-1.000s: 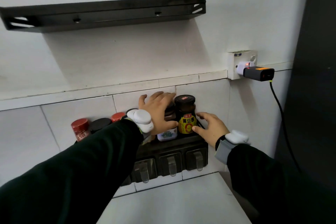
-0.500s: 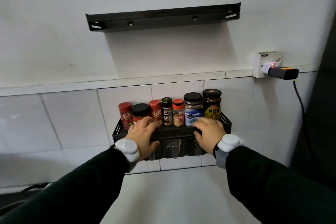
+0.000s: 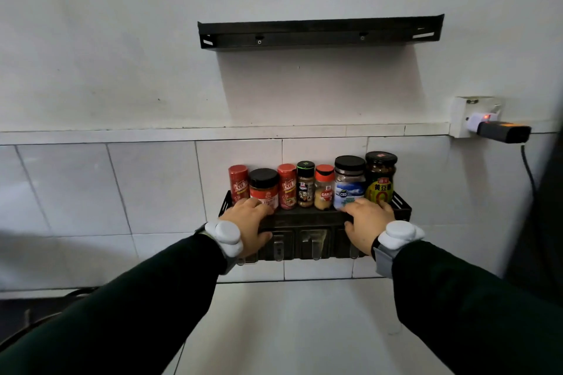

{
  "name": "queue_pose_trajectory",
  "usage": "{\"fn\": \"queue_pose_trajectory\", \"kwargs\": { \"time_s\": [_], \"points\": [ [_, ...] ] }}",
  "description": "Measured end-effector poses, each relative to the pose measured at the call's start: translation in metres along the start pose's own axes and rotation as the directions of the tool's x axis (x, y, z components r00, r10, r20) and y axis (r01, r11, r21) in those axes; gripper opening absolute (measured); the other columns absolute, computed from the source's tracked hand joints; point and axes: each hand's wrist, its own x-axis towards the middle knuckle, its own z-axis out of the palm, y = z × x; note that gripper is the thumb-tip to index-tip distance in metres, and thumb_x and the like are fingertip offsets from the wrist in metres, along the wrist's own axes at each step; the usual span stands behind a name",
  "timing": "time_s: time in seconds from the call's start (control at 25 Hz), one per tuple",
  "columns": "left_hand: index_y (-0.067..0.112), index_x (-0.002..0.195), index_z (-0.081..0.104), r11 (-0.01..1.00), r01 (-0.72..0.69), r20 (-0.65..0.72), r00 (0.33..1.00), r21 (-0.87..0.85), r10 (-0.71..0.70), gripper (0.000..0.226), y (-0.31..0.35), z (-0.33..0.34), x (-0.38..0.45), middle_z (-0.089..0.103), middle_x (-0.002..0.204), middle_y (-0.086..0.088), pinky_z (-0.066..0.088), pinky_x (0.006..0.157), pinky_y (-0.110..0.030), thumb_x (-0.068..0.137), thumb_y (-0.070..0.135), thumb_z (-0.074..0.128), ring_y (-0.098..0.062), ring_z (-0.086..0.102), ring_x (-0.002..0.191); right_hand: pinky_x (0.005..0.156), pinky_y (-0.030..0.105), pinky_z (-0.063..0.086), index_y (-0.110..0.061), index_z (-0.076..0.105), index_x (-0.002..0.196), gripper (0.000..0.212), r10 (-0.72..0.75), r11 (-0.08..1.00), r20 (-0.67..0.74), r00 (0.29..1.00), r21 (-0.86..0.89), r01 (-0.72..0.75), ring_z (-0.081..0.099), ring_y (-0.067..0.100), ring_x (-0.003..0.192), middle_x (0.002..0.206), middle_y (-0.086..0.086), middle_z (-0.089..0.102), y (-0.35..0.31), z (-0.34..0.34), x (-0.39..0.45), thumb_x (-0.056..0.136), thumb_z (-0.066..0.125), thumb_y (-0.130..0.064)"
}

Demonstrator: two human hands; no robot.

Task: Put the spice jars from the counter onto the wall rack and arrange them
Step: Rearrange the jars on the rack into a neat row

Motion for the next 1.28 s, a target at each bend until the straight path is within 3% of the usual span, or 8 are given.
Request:
{"fn": "queue_pose_trajectory", "kwargs": {
  "time_s": [0.12, 0.24, 0.36, 0.52, 0.68, 0.92, 1.08, 1.28],
  "points": [
    [0.026, 0.129, 0.047, 0.996, 0.007, -0.107, 0.994, 0.085, 0.002, 0.055, -0.007, -0.016, 0.02, 0.046, 0.136, -0.004, 0.039, 0.103, -0.042, 0.081, 0.05, 0.058, -0.028, 0.043, 0.125, 0.099, 0.036, 0.042, -0.02, 0.061, 0.122, 0.033, -0.006, 0.997, -0.082, 0.997, 0.081, 0.013, 0.053, 0.026, 0.118, 0.128, 0.007, 0.056, -0.004, -0.002, 0.011, 0.091, 0.05, -0.022],
    [0.024, 0.129, 0.044, 0.995, 0.072, -0.239, 0.97, 0.073, -0.053, 0.062, -0.01, -0.025, 0.045, 0.048, 0.134, -0.006, 0.034, 0.101, -0.043, 0.076, 0.052, 0.06, -0.03, 0.041, 0.125, 0.091, 0.034, 0.049, -0.013, 0.058, 0.122, 0.032, 0.085, 0.937, -0.163, 0.983, 0.349, -0.023, 0.058, 0.03, 0.108, 0.12, 0.013, 0.06, -0.015, -0.003, 0.024, 0.09, 0.055, -0.016],
    [0.021, 0.125, 0.043, 0.98, 0.139, -0.219, 0.97, 0.141, -0.106, 0.071, -0.013, -0.028, 0.068, 0.057, 0.124, -0.007, 0.03, 0.098, -0.046, 0.071, 0.066, 0.057, -0.031, 0.044, 0.12, 0.089, 0.036, 0.05, -0.016, 0.047, 0.131, 0.045, 0.209, 0.849, -0.149, 0.967, 0.518, -0.103, 0.061, 0.033, 0.106, 0.114, 0.014, 0.064, -0.026, 0.001, 0.036, 0.088, 0.059, -0.017],
    [0.022, 0.118, 0.044, 0.972, 0.125, -0.128, 0.987, 0.198, -0.101, 0.076, -0.013, -0.027, 0.083, 0.064, 0.109, -0.006, 0.026, 0.098, -0.049, 0.065, 0.075, 0.053, -0.03, 0.045, 0.118, 0.082, 0.04, 0.055, -0.022, 0.025, 0.143, 0.064, 0.239, 0.896, -0.161, 0.958, 0.417, -0.154, 0.065, 0.036, 0.098, 0.109, 0.016, 0.067, -0.036, 0.014, 0.047, 0.089, 0.059, -0.024],
    [0.02, 0.119, 0.044, 0.975, 0.096, -0.139, 0.988, 0.202, -0.069, 0.074, -0.017, -0.026, 0.084, 0.06, 0.112, -0.007, 0.027, 0.097, -0.048, 0.062, 0.063, 0.063, -0.03, 0.047, 0.114, 0.086, 0.044, 0.055, -0.017, 0.013, 0.147, 0.072, 0.284, 0.917, -0.135, 0.949, 0.328, -0.227, 0.064, 0.039, 0.101, 0.114, 0.022, 0.065, -0.049, 0.016, 0.057, 0.091, 0.057, -0.027],
    [0.024, 0.13, 0.039, 0.986, -0.07, -0.193, 0.976, 0.15, 0.099, 0.088, -0.027, -0.036, 0.063, 0.052, 0.127, -0.003, 0.024, 0.102, -0.044, 0.057, 0.064, 0.07, -0.026, 0.05, 0.118, 0.088, 0.042, 0.05, -0.003, 0.027, 0.133, 0.061, 0.365, 0.887, -0.068, 0.929, 0.33, -0.324, 0.062, 0.039, 0.108, 0.118, 0.025, 0.062, -0.062, 0.013, 0.069, 0.088, 0.064, -0.021],
    [0.026, 0.131, 0.04, 0.999, -0.029, -0.243, 0.969, 0.021, 0.033, 0.086, -0.037, -0.052, 0.046, 0.049, 0.13, -0.003, 0.023, 0.103, -0.04, 0.058, 0.06, 0.073, -0.025, 0.054, 0.113, 0.087, 0.041, 0.051, -0.004, 0.033, 0.13, 0.057, 0.345, 0.875, -0.063, 0.937, 0.382, -0.297, 0.062, 0.039, 0.107, 0.118, 0.022, 0.062, -0.07, 0.02, 0.073, 0.086, 0.066, -0.017],
    [0.027, 0.129, 0.042, 1.0, -0.001, -0.249, 0.969, -0.014, -0.003, 0.083, -0.045, -0.065, 0.033, 0.05, 0.129, -0.001, 0.024, 0.103, -0.038, 0.058, 0.056, 0.075, -0.024, 0.053, 0.114, 0.085, 0.039, 0.051, -0.006, 0.031, 0.132, 0.053, 0.25, 0.915, -0.041, 0.967, 0.337, -0.222, 0.063, 0.038, 0.104, 0.114, 0.021, 0.064, -0.086, 0.022, 0.074, 0.089, 0.061, -0.014]
  ]
}}
